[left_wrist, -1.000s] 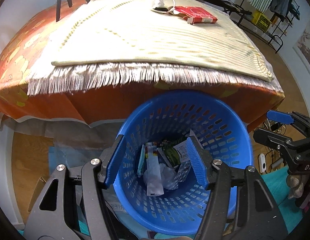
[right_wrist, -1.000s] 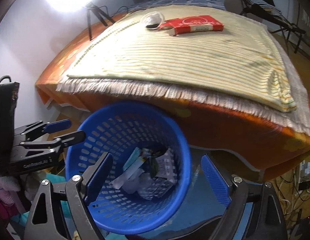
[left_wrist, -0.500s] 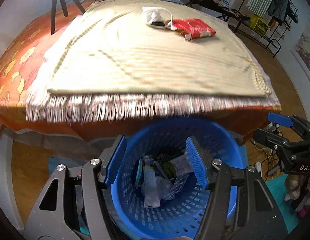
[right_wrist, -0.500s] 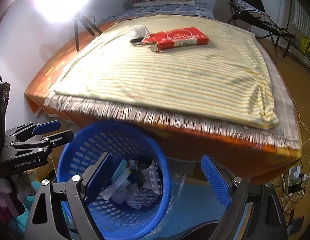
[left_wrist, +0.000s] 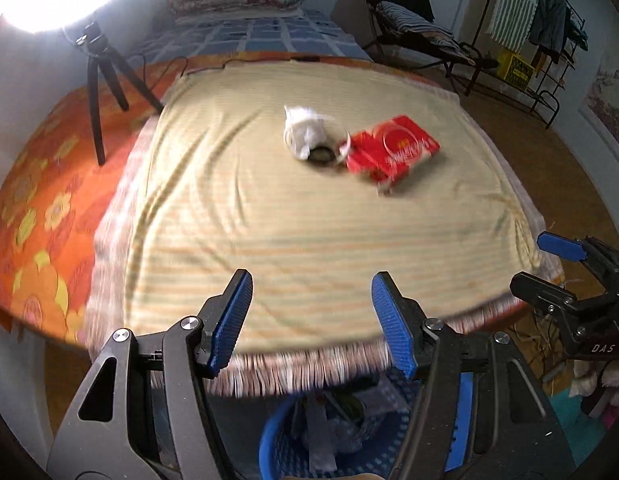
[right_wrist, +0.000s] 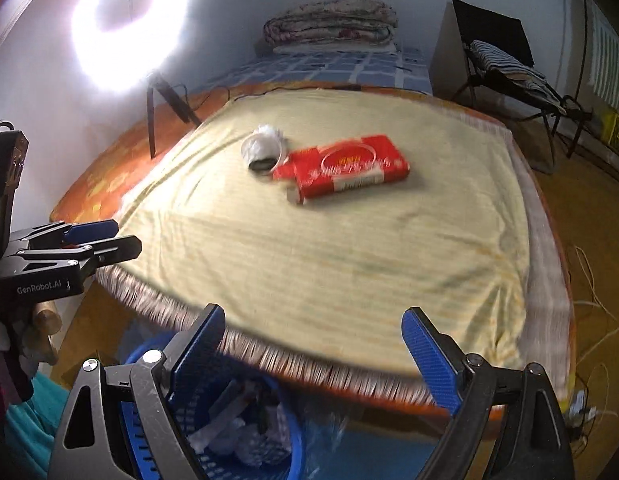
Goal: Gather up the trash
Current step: 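Move both open tools from the basket back over the bed toward the white bundle, then grasp the white tissue with the left tool while the right tool grasps the white numbered strip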
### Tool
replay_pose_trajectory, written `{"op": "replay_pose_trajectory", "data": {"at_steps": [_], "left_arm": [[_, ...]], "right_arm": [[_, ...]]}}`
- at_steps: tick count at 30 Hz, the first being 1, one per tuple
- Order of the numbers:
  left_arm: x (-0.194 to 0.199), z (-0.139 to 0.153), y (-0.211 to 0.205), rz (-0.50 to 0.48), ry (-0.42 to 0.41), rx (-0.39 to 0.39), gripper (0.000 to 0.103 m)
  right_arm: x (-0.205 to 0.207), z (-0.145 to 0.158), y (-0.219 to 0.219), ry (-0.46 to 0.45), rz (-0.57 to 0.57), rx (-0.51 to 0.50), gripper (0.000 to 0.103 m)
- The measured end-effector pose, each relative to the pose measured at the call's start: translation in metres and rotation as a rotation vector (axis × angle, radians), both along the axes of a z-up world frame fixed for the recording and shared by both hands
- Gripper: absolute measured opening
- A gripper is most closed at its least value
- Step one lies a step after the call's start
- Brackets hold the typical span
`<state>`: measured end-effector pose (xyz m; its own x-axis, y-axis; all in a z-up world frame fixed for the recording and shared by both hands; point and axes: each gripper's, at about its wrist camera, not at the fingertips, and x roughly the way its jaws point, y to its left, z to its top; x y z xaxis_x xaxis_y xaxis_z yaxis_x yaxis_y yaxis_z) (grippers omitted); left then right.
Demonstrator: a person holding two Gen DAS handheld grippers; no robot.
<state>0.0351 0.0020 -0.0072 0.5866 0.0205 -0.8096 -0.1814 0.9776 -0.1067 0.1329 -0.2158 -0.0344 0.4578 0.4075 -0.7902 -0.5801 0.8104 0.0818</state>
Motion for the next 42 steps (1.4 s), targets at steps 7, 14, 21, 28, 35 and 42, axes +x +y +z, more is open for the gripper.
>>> {"op": "replay_pose_trajectory", "data": {"at_steps": [7, 14, 21, 28, 35, 42], "left_arm": [[0.045, 0.011, 0.018, 0.005, -0.019, -0.009, 0.064], [0.090, 0.010, 0.047, 0.063, -0.029, -0.061, 0.064], [0.139, 0.003, 0.075, 0.101, -0.011, -0.171, 0.064], [0.178, -0.024, 0.095, 0.123, 0.043, -0.326, 0.063], [0.209, -0.050, 0.095, 0.132, 0.093, -0.392, 0.052], [0.218, -0.067, 0.099, 0.153, 0.119, -0.393, 0.028]], "right_arm": [[0.050, 0.003, 0.006, 0.049, -0.022, 0.056, 0.091], [0.081, 0.008, 0.029, 0.063, 0.030, 0.116, 0.088], [0.104, 0.000, 0.070, 0.094, 0.158, 0.140, 0.064], [0.126, -0.016, 0.104, 0.122, 0.232, 0.138, 0.049], [0.147, -0.029, 0.121, 0.139, 0.231, 0.131, 0.044], [0.158, -0.038, 0.132, 0.138, 0.246, 0.118, 0.041]]}}
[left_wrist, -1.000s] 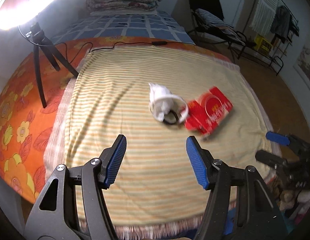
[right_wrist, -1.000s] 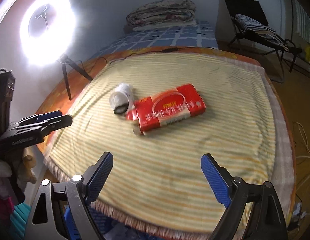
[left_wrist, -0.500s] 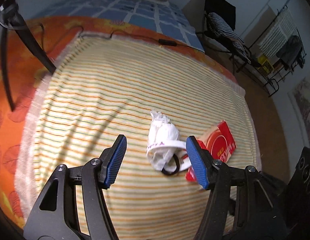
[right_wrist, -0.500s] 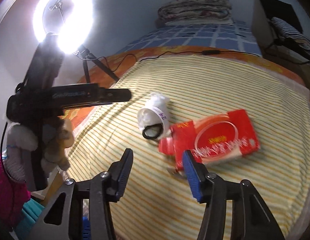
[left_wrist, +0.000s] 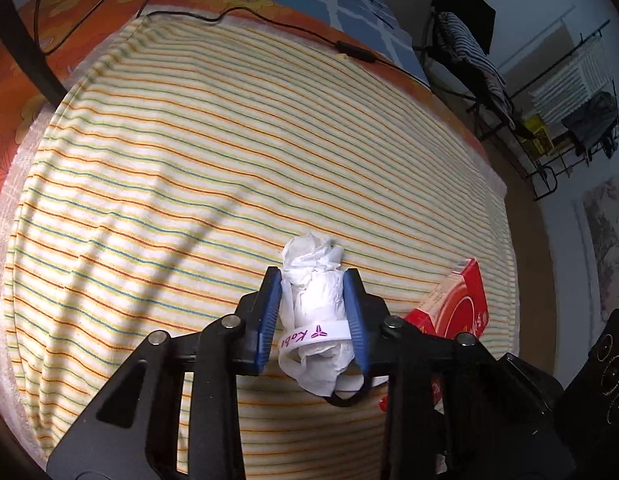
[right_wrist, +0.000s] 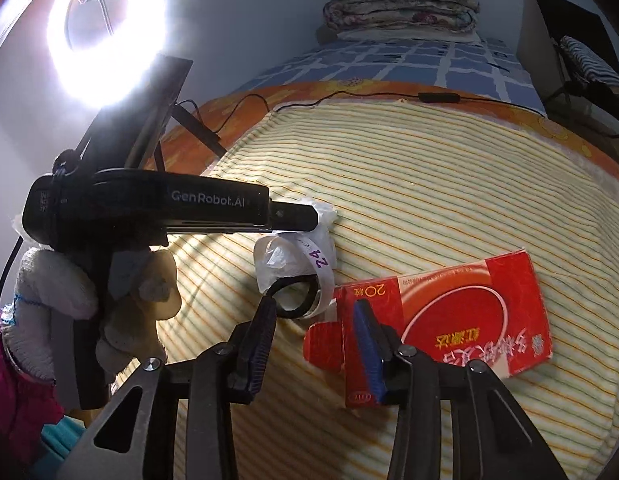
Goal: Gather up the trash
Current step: 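Grasp the white tissue with the left tool while the right tool grasps the white numbered strip, then carry the tissue and strip over the blue basket and open both tools to drop them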
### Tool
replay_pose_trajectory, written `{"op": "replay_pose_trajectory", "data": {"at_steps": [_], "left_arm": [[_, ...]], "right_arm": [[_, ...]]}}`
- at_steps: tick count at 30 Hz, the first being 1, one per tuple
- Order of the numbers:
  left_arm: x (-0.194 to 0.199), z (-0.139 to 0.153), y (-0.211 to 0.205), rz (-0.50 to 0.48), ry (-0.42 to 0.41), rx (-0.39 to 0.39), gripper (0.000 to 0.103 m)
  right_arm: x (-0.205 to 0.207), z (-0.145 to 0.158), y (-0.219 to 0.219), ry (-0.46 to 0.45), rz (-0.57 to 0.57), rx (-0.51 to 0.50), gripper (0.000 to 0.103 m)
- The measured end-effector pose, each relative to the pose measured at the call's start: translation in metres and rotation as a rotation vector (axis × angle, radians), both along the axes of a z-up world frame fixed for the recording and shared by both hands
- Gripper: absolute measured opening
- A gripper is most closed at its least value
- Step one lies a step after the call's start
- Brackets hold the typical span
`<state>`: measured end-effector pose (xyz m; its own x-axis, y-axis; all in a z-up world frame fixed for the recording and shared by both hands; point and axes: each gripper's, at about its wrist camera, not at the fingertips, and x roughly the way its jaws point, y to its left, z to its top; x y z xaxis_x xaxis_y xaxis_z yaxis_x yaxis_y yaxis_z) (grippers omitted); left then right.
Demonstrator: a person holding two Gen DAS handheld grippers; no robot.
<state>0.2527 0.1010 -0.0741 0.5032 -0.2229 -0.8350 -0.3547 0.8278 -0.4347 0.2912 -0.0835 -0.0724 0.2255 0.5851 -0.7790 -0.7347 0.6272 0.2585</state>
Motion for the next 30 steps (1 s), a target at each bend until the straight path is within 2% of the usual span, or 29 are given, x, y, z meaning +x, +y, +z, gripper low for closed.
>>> {"op": "replay_pose_trajectory", "data": {"at_steps": [10, 12, 13, 15, 17, 27, 30], "left_arm": [[0.000, 0.003, 0.001, -0.009, -0.012, -0.003, 0.017], [0.000, 0.003, 0.001, -0.012, -0.014, 0.000, 0.017], [0.001, 0.003, 0.000, -0.012, -0.013, 0.002, 0.016], [0.001, 0.004, 0.001, -0.009, -0.016, 0.004, 0.015], [0.000, 0.005, 0.003, 0.000, -0.023, 0.000, 0.014], [-0.022, 0.020, 0.022, 0.050, -0.048, 0.048, 0.012], [-0.028, 0.023, 0.027, 0.055, -0.046, 0.061, 0.012]], "right_arm": [[0.010, -0.007, 0.023, -0.030, 0.027, -0.010, 0.041], [0.010, -0.008, 0.026, -0.019, 0.034, -0.007, 0.032], [0.011, -0.010, 0.026, -0.010, 0.038, -0.003, 0.031], [0.011, -0.010, 0.026, -0.002, 0.042, 0.004, 0.017], [0.010, -0.009, 0.024, -0.002, 0.036, 0.010, 0.008], [-0.012, 0.006, 0.021, -0.013, 0.104, 0.042, 0.006], [-0.009, 0.006, 0.011, 0.113, 0.081, 0.131, 0.006]]}}
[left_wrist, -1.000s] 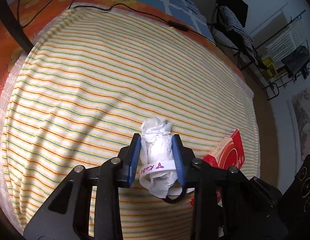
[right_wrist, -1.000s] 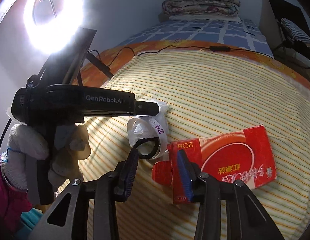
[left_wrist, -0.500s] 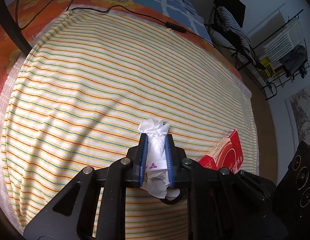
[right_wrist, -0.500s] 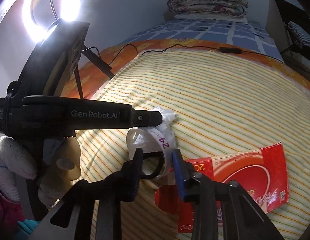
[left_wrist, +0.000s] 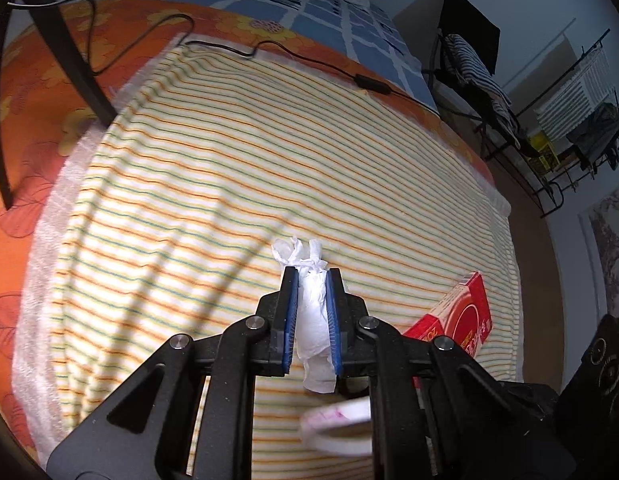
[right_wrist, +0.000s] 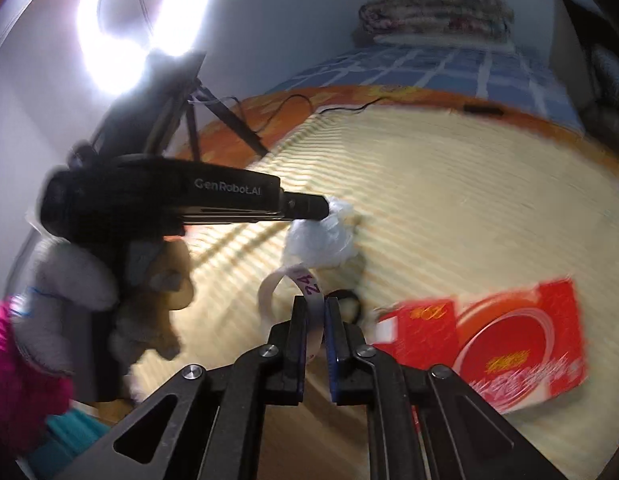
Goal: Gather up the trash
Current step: 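Carry the tissue and strip over the blue basket and open both tools to drop them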
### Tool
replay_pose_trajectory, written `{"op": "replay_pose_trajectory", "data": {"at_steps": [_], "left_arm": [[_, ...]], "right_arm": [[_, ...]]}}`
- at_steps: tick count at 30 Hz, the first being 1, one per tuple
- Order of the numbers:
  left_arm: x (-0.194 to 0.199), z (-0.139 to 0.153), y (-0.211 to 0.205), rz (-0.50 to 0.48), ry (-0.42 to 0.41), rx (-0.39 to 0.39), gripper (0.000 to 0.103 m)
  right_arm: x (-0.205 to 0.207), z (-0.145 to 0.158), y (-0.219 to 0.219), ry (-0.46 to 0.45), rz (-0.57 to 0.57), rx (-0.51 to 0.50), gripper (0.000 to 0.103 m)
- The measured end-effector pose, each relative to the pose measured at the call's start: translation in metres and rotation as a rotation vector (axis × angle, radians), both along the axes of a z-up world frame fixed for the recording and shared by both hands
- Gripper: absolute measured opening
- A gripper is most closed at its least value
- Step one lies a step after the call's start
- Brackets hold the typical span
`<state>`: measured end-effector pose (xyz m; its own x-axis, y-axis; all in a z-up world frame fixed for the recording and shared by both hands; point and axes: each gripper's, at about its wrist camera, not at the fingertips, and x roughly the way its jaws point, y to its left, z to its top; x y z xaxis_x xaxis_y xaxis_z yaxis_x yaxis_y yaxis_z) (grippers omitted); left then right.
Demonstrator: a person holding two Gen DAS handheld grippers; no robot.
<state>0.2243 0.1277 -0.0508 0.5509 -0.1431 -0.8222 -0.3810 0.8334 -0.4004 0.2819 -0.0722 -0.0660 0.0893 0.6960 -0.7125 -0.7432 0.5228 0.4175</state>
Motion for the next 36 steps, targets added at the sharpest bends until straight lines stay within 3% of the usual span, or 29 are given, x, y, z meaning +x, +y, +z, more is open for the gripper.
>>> {"op": "replay_pose_trajectory", "data": {"at_steps": [1, 5, 14, 23, 30, 36], "left_arm": [[-0.002, 0.001, 0.001, 0.000, 0.001, 0.005, 0.012], [-0.014, 0.013, 0.004, -0.004, -0.010, 0.024, 0.012], [-0.058, 0.046, -0.004, -0.044, -0.047, 0.058, 0.012], [-0.124, 0.079, -0.037, -0.118, -0.099, 0.104, 0.012], [-0.176, 0.083, -0.070, -0.186, -0.116, 0.114, 0.012], [-0.222, 0.069, -0.102, -0.247, -0.102, 0.119, 0.012]], "right_arm": [[0.000, 0.001, -0.004, 0.018, -0.013, 0.013, 0.006], [-0.014, 0.014, -0.010, -0.069, 0.000, -0.025, 0.006], [-0.055, 0.043, -0.038, -0.145, 0.011, -0.053, 0.006], [-0.105, 0.067, -0.077, -0.161, -0.013, -0.042, 0.006], [-0.147, 0.071, -0.104, -0.177, -0.040, -0.048, 0.006], [-0.183, 0.065, -0.126, -0.179, -0.046, -0.045, 0.006]]}}
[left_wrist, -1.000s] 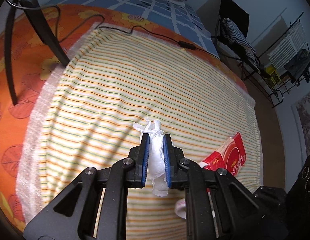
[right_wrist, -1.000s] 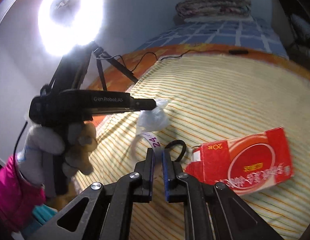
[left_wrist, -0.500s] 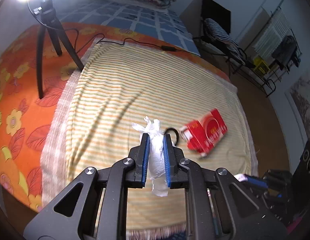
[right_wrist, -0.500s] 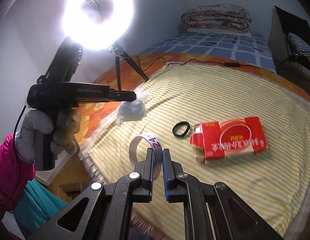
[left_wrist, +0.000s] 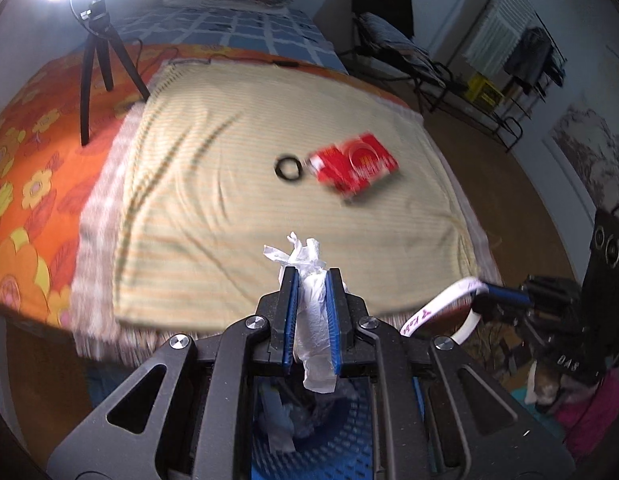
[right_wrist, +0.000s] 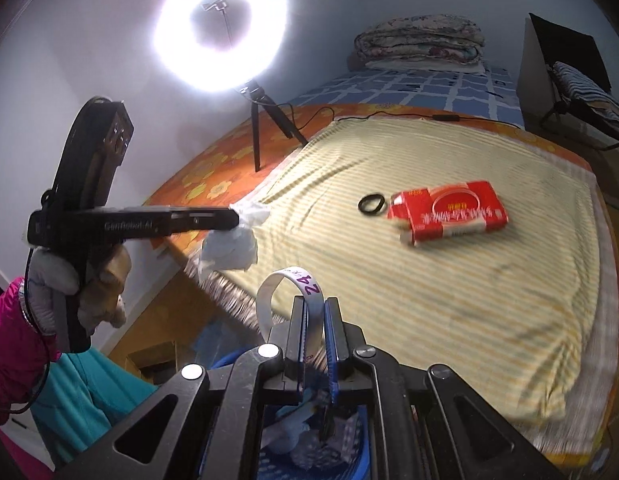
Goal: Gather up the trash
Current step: 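Carry the tissue and strip over the blue basket and open both tools to drop them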
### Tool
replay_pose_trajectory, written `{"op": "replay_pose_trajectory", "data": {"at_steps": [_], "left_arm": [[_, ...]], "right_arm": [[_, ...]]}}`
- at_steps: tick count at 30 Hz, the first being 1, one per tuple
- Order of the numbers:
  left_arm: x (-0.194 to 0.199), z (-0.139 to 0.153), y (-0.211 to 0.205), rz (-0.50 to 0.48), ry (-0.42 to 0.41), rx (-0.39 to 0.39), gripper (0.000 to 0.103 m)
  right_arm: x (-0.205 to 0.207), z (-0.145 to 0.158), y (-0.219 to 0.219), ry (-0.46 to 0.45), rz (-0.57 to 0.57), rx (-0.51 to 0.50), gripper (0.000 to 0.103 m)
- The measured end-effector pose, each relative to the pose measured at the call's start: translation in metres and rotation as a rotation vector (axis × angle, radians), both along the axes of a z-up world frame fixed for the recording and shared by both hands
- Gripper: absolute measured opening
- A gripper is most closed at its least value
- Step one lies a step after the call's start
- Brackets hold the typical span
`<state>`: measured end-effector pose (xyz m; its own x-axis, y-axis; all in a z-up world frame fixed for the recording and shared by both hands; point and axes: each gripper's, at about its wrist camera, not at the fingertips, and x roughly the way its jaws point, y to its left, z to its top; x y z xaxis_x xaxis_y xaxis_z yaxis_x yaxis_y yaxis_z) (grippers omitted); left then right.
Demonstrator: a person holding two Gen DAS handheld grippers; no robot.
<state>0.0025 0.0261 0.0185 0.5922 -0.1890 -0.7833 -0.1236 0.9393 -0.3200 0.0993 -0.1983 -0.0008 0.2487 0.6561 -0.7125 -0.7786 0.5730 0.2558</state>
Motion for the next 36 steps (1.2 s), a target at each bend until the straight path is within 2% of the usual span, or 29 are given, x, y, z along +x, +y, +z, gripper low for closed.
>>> {"op": "replay_pose_trajectory", "data": {"at_steps": [12, 23, 34, 36], "left_arm": [[-0.058, -0.057, -0.037, -0.054, 0.096, -0.028, 0.012], [-0.086, -0.103, -0.053, -0.065, 0.171, -0.029, 0.012], [-0.095, -0.118, -0.072, -0.102, 0.195, 0.039, 0.012], [-0.094, -0.120, -0.075, -0.107, 0.200, 0.051, 0.012]], "right_arm": [[-0.044, -0.040, -0.026, 0.040, -0.023, -0.050, 0.006], [-0.077, -0.079, -0.027, 0.062, 0.006, -0.141, 0.010], [-0.091, -0.105, -0.029, 0.102, 0.002, -0.176, 0.012], [-0.093, -0.108, -0.029, 0.103, 0.005, -0.181, 0.019]]}}
